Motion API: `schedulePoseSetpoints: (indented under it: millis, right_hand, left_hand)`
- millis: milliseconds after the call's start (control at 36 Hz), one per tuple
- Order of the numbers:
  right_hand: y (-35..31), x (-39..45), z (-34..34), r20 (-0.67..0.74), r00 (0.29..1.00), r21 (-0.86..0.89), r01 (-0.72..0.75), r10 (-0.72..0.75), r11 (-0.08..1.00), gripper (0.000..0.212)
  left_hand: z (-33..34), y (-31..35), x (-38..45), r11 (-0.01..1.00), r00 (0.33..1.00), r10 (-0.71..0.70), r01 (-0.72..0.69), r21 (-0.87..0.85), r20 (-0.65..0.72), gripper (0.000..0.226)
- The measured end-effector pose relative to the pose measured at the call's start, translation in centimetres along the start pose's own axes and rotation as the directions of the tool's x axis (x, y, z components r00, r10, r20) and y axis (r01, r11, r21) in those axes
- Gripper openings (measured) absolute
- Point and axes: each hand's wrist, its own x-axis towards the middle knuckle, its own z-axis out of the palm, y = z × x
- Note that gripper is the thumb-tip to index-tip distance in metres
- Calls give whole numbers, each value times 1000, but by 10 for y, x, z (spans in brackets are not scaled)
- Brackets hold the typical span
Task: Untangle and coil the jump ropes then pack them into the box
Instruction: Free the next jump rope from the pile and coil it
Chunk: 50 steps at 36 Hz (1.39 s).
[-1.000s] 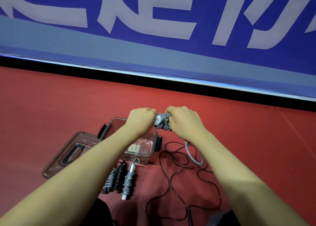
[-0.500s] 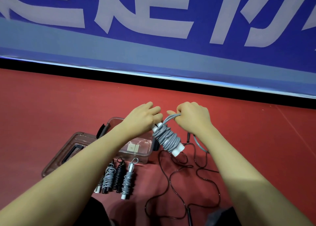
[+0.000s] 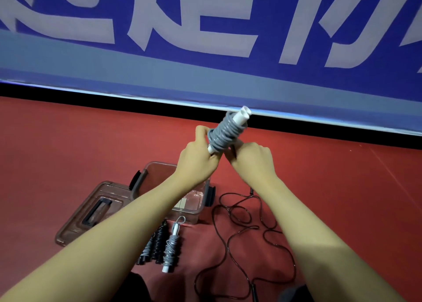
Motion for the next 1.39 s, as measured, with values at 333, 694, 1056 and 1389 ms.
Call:
schedulePoseSetpoints:
  millis: [333,694,1056,1389]
  right_hand:
    - [-7,-6,6,247,946,154,174,-208,973,25]
    - [-16,-12,-3,302,877,142,346,-373,927,19]
    - [-14,-9,1,29,962,130,267,-273,955,29]
    - [-13,-12,9,121,980,521,75,-161,850,36]
  left_hand:
    - [11,-10,9,930,971,-236,239,278,-44,30]
    - [12,-28,10,555,957,-250,18,832,146,45]
    - [-2,-48,19,517,903,250,-431,740,351,44]
    - [-11,-47,22,401,805,505,-538,741,311,12]
